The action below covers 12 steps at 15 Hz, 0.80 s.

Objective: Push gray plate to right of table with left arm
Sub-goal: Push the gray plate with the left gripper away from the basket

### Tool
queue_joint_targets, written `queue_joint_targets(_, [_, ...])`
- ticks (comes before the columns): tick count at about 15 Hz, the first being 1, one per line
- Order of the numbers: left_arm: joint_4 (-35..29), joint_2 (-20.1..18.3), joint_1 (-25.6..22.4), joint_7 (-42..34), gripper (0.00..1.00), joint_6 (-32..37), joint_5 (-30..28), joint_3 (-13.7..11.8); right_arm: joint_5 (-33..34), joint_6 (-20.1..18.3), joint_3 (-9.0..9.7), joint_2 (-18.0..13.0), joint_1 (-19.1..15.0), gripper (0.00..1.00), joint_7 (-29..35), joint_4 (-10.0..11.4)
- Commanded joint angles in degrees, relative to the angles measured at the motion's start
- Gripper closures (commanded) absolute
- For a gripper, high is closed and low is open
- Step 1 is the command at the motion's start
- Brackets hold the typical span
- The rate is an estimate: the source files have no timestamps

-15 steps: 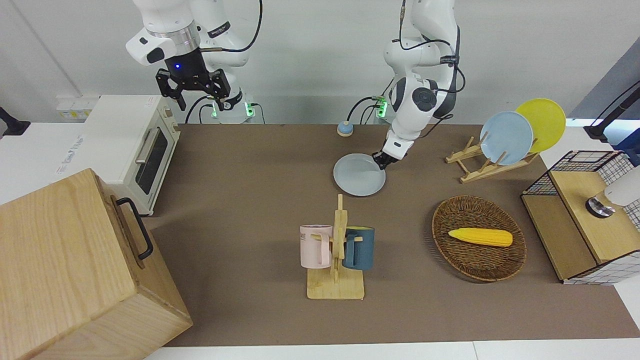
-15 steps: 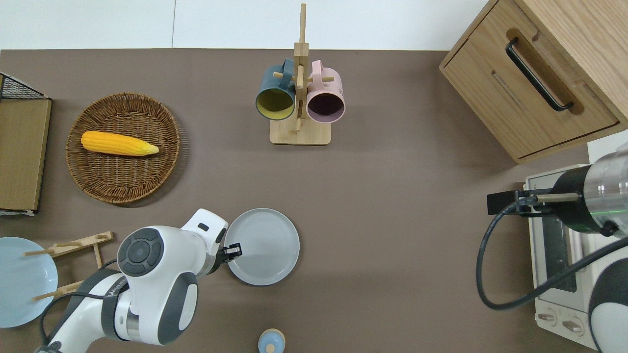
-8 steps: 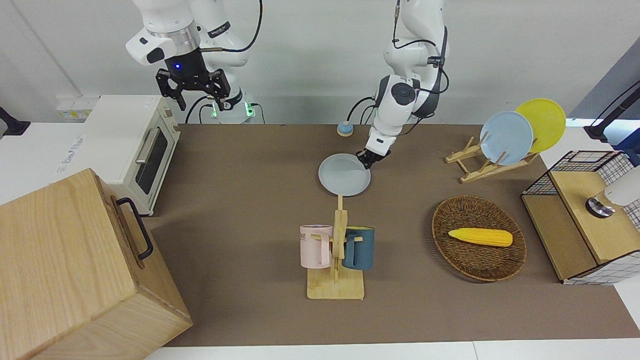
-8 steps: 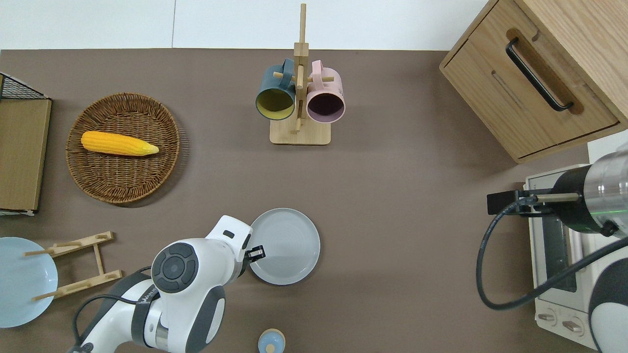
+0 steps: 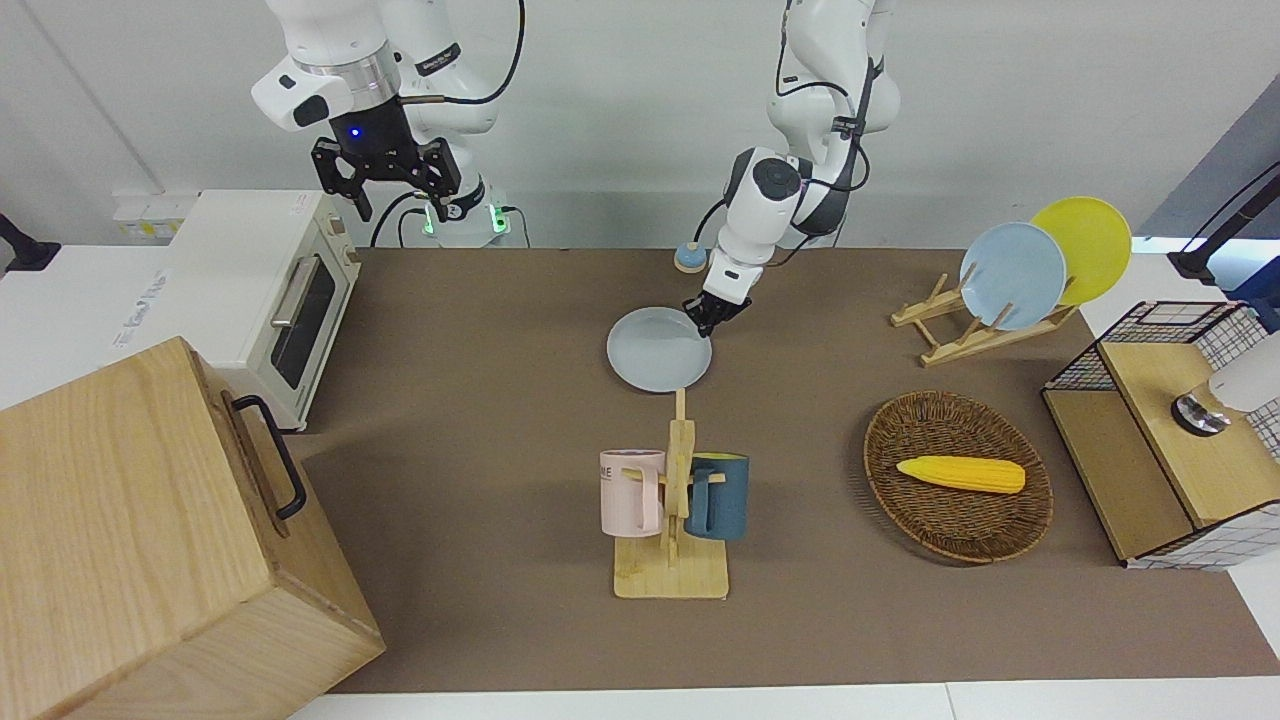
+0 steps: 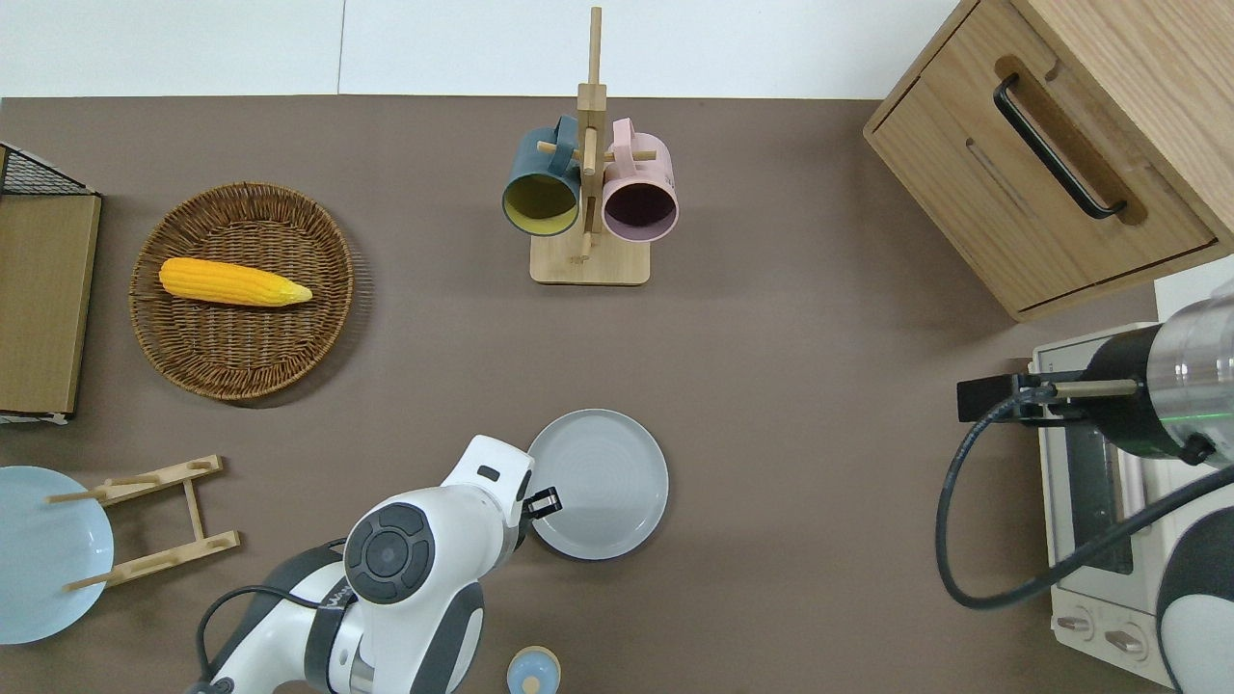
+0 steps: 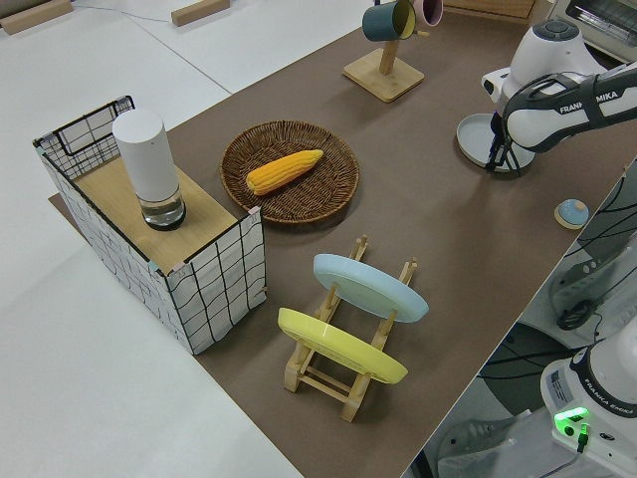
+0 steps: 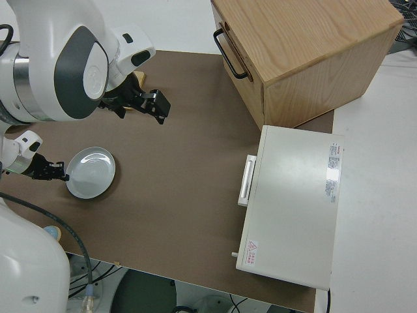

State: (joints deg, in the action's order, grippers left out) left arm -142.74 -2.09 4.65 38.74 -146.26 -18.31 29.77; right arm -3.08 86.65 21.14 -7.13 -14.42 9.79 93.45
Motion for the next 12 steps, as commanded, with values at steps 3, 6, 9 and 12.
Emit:
queue_joint_targets(3, [2.6, 5.2, 8.1, 7.9, 0.97, -4.5, -1.4, -1.5, -1.2, 0.0, 0.83, -1.6, -1.4, 0.005, 0.6, 1.6])
queue_joint_targets(6, [3.3, 6.4, 12.9, 8.4, 0.97, -6.1, -1.4, -5.3, -1.2, 0.0, 0.83, -1.6, -1.4, 0.005, 0.6, 1.6])
queue_joint_targets(9, [4.2, 8.2, 18.6, 8.9, 0.97, -7.7, -1.4, -10.1, -1.2, 0.0, 0.83, -1.6, -1.4, 0.005, 0.6, 1.6])
queue_joint_targets(12, [5.5, 9.4, 23.5, 11.4, 0.97, -8.9, -1.4, -13.6, -1.2, 0.0, 0.83, -1.6, -1.4, 0.005, 0.6, 1.6])
